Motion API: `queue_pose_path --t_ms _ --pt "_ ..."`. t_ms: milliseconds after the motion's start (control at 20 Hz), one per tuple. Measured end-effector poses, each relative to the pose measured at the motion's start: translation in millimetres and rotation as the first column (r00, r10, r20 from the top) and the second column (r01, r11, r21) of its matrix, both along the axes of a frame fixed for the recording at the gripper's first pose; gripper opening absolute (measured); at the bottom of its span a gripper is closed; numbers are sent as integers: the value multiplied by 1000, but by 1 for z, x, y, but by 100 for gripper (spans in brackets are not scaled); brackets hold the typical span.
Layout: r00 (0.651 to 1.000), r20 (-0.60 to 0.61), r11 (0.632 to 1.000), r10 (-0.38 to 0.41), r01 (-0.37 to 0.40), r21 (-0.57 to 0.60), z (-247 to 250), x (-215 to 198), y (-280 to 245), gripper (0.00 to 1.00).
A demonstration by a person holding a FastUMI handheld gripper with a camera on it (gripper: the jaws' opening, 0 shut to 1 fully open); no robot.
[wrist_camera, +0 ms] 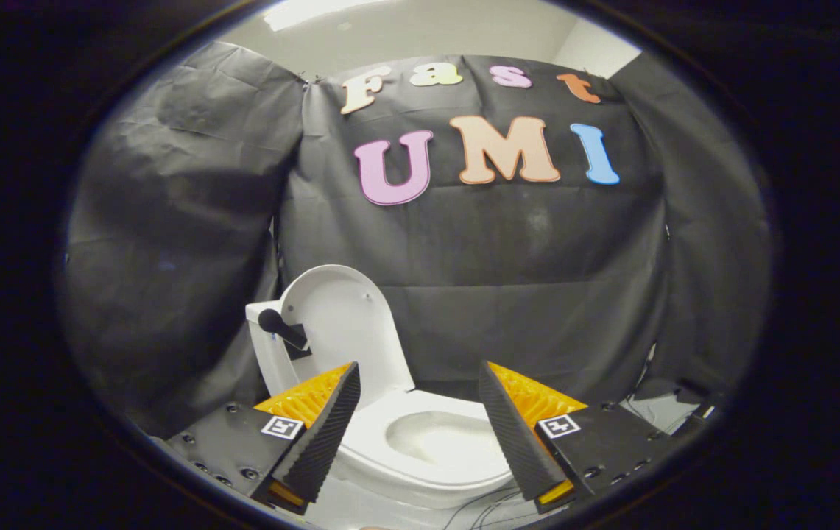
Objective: Open the toilet lid.
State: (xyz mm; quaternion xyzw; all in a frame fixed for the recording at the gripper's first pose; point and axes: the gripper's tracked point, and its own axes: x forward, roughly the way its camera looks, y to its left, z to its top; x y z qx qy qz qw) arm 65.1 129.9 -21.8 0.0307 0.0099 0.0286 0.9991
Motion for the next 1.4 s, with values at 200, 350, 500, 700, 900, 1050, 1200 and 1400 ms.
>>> queue_pose_path --t_ms 200,350,500,700,900,1050,1200,1400 --pt "996 -17 981 -85 86 172 -24 5 8 97" --pt "972 -16 909 -233 224 352 -41 9 -2 94" --pt "924 -58 782 -377 351 515 -72 9 -10 90" --pt "886 -115 611 -449 398 685 -117 1 1 88" --pt "849 -239 451 -472 465 762 -175 -9 10 88" --pt "811 -329 342 -484 522 782 -214 -17 11 88" --pt "760 -433 230 -485 588 775 -254 -27 9 88" --pt "711 -555 135 -433 659 740 -302 -31 14 82"
